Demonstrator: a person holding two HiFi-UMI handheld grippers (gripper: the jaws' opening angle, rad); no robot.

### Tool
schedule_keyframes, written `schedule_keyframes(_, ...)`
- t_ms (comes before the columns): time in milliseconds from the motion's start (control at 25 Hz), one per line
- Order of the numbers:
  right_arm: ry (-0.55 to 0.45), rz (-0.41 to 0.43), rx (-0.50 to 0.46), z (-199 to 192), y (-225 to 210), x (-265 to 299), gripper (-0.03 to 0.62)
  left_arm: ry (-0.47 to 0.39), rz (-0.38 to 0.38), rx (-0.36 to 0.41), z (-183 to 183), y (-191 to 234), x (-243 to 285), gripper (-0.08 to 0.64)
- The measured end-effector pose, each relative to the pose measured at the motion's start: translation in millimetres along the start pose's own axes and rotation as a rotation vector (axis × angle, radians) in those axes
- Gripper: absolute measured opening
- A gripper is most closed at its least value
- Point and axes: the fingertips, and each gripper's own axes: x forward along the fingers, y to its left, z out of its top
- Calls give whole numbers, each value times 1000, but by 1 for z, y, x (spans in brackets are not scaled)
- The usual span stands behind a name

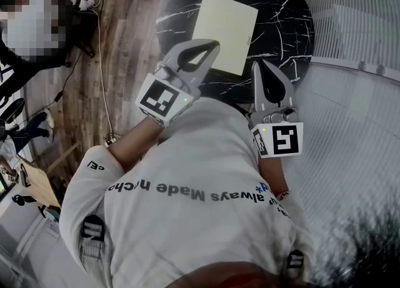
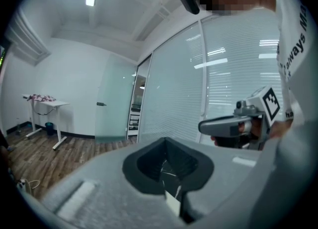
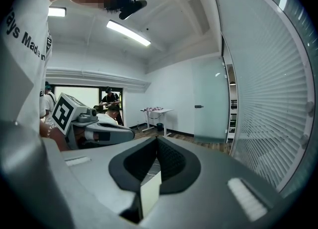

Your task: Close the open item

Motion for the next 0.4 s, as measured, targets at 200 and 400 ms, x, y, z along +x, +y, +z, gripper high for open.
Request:
schedule_keyframes(200,6,-4,2,2,1,0,3,12,-9,-2,0,-1,0,3)
schedule_keyframes(400,4,-2,4,1,0,-1,2,14,-19,-3,1,-4,2,3)
